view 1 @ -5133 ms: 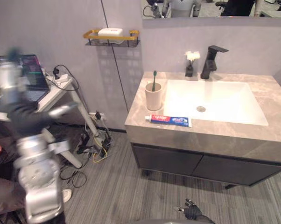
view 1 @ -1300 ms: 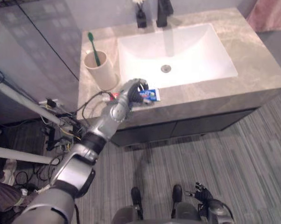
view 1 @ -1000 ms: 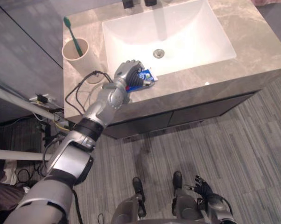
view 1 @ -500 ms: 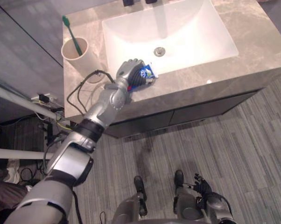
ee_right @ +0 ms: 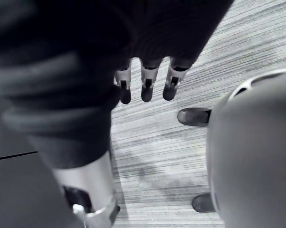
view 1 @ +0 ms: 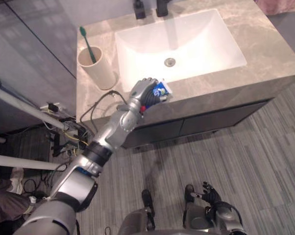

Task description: Organize washtable

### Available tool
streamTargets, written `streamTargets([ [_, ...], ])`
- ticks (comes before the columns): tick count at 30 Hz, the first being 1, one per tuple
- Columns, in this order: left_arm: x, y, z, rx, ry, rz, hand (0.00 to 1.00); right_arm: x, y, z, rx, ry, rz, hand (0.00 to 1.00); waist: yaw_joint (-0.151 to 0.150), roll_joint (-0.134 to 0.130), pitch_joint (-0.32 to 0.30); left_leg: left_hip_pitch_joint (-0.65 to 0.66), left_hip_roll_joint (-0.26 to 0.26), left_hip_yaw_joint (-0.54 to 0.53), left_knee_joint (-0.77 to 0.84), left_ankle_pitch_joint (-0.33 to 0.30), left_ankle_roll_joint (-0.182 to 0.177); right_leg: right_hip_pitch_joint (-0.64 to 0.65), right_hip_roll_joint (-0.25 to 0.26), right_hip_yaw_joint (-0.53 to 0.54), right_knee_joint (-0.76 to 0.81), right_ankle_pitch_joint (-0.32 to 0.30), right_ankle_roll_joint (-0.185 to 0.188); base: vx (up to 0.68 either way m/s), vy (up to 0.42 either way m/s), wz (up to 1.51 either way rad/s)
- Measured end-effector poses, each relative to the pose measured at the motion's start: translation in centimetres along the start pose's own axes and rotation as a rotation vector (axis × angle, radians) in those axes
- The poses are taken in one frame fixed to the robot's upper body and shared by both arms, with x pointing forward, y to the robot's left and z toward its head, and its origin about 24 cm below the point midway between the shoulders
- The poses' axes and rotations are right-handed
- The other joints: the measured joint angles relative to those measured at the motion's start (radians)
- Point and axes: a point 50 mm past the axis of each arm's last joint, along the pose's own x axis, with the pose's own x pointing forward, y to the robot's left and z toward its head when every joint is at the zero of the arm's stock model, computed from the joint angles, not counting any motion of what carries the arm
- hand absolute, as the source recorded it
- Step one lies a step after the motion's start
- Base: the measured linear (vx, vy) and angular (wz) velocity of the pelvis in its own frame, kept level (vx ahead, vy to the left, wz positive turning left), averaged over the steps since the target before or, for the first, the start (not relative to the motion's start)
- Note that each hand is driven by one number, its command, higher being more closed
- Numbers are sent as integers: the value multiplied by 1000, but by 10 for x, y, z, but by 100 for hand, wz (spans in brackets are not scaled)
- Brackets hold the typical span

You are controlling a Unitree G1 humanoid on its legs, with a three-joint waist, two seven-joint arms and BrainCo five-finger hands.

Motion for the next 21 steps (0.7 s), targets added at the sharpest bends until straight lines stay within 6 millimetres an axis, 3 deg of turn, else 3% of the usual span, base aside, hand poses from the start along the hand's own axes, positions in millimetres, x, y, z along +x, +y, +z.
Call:
streamTargets([
  [7,0,10,20,-77,-83,82,100,-2,-5,-9,2,35,-6,0,11,35,-44,36,-20,-18,-41,20,18,28,-16,-18,-1,-3,-1,-27,26,8],
  [16,0,26,26,-130,-106,182,100,-5,-5,-19,-7,67,3,0,14,26,-85,67,-34,-46,-78,40,27,59,-21,-48,-4,-4,0,-18,4,9],
  [21,-4,23,26,-138,-103,181,100,-8,-6,-25,-18,88,4,0,34,13,-101,90,-37,-70,-85,51,27,96,-21,-73,-13,-5,1,-20,-1,15],
])
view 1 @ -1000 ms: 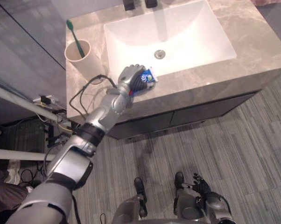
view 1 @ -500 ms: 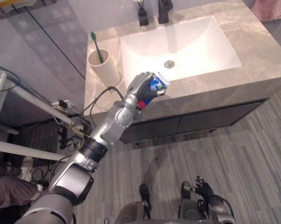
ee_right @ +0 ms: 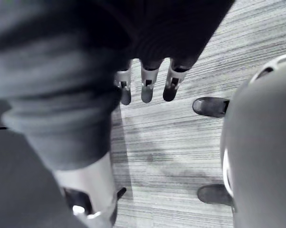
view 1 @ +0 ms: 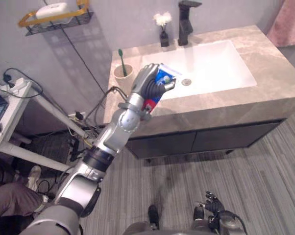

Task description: Organize washtable

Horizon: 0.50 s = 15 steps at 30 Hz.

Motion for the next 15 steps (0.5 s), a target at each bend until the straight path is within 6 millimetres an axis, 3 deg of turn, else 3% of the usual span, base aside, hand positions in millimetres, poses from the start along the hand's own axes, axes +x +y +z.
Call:
streamTargets([
  [8,-9,5,-7,-16,34,48,100,-1,1,-5,-5,26,5,0,1,-16,-29,32,-7,-20,-47,23,-3,25,-9,-24,-6,-2,3,-9,7,9],
  [15,-10,40,-19,-103,86,248,100,-3,4,-11,-25,40,15,0,5,-38,-49,39,-11,-31,-47,30,4,40,-12,-35,-11,-3,5,2,1,4],
])
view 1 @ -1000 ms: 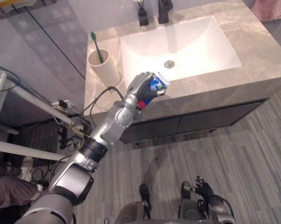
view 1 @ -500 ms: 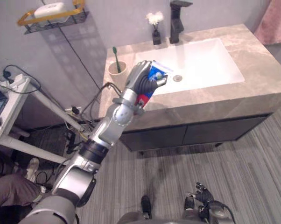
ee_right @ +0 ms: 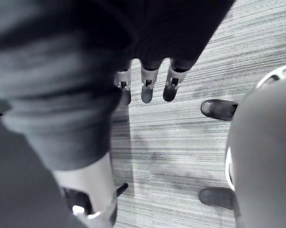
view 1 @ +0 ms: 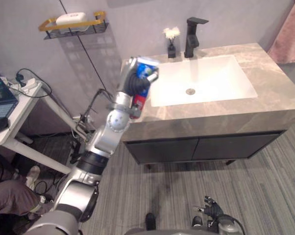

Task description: Organize washtable

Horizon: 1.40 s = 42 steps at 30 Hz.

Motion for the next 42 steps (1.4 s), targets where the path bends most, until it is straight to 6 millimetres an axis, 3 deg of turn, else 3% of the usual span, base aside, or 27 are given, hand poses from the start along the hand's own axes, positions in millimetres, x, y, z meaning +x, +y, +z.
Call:
streamTargets([
  [5,3,19,-6,-50,34,115,100,-1,4,-4,-12,12,15,0,1,-13,-19,7,0,-5,0,0,-1,18,1,-12,-10,0,0,-1,1,6],
  [11,5,60,-17,-131,88,336,100,-1,6,-5,-23,13,37,0,0,-19,-26,8,3,2,0,-1,-1,13,11,4,-12,0,0,-9,-4,-4],
  [14,9,76,-19,-176,99,437,100,-2,10,-6,-49,19,57,0,5,-37,-36,8,13,14,2,-2,-4,12,22,13,-14,0,-2,0,-11,-7],
  [15,10,81,-19,-189,100,464,100,-2,12,-7,-62,21,64,0,11,-44,-38,5,18,21,16,-10,-13,11,25,23,-13,1,-3,-5,-27,-24],
  [17,12,91,-21,-222,113,524,100,-2,14,-7,-62,24,69,0,24,-54,-35,-86,47,27,227,-119,-17,10,44,38,-9,-3,-18,-34,-42,-23],
  [19,12,97,-22,-246,118,565,100,-2,12,-7,-65,23,66,0,25,-49,-33,-135,78,24,363,-183,-20,17,69,46,0,-11,-31,-40,-32,-16],
  [22,17,103,-21,-290,115,607,100,-1,12,-5,-68,20,66,0,30,-58,-21,-151,88,-12,421,-190,-24,29,80,50,7,-28,-54,-43,-24,-2],
  [26,29,119,-9,-313,55,647,100,-1,12,-8,-67,40,61,0,58,-52,-16,-129,86,-25,362,-195,-31,-15,81,105,13,-28,-49,-77,41,-32],
  [28,31,136,1,-317,2,706,100,-2,20,-8,-43,32,73,0,61,-58,-18,-125,85,13,339,-195,-32,-31,70,142,14,-13,-37,13,57,-45],
  [32,32,133,24,-343,-108,690,100,-4,24,-7,-30,13,79,0,77,-58,-19,-100,76,63,365,-224,-8,-65,43,177,109,-44,-15,47,82,-34],
  [35,34,123,36,-366,-156,647,100,-5,23,-5,-25,0,65,0,81,-63,-20,-58,63,119,405,-274,9,-171,-4,202,403,-147,-16,52,110,-42],
  [38,34,116,38,-382,-158,632,100,-5,24,-2,-22,-14,68,0,77,-70,-24,2,54,156,415,-310,22,-235,-46,185,592,-164,-35,16,77,-36],
  [42,29,119,52,-390,-230,641,100,-6,30,-5,-12,1,82,0,83,-79,-43,9,62,178,407,-328,27,-216,-66,85,539,-217,-59,39,-36,-26],
])
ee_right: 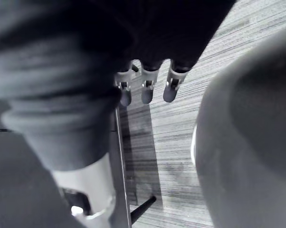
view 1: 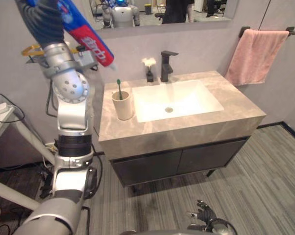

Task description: Organize washtable

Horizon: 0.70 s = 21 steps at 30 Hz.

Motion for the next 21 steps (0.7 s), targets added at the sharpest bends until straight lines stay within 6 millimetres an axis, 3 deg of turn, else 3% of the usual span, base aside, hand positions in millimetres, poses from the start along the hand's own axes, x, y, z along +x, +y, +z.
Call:
streamTargets([
  [2,-2,4,-1,5,-3,8,100,1,0,1,-8,1,2,0,8,5,-1,1,27,18,5,-7,-23,0,-3,-43,-65,0,-1,18,-131,-25],
  [3,-6,10,-6,23,20,20,100,1,0,0,-12,5,1,0,9,6,-6,2,53,12,12,-8,-49,22,10,-61,-114,60,20,54,-147,-8],
  [9,-16,12,-24,80,98,16,100,0,-8,-7,-22,43,-15,0,2,44,-48,24,104,-57,-120,57,-119,44,72,-146,-131,5,-16,133,-193,29],
  [12,-21,15,-44,127,179,16,100,0,-11,-12,-28,64,-12,0,5,62,-55,-23,168,-134,-18,25,-143,80,141,-174,-144,-18,-39,147,-204,36],
  [16,-33,24,-63,180,268,20,100,-1,-15,-21,-18,103,-18,0,27,55,-51,-107,215,-261,157,5,-120,139,199,-186,-198,-24,-61,93,-149,8],
  [20,-35,31,-67,216,282,18,100,0,-12,-21,-5,115,-14,0,45,41,-39,-95,210,-252,17,26,-129,139,193,-159,-201,-26,-64,40,55,-20],
  [21,-33,36,-66,233,274,25,100,0,-12,-23,4,121,-14,0,56,37,-39,-63,197,-246,-42,51,-176,138,194,-127,-205,-19,-51,16,132,-45],
])
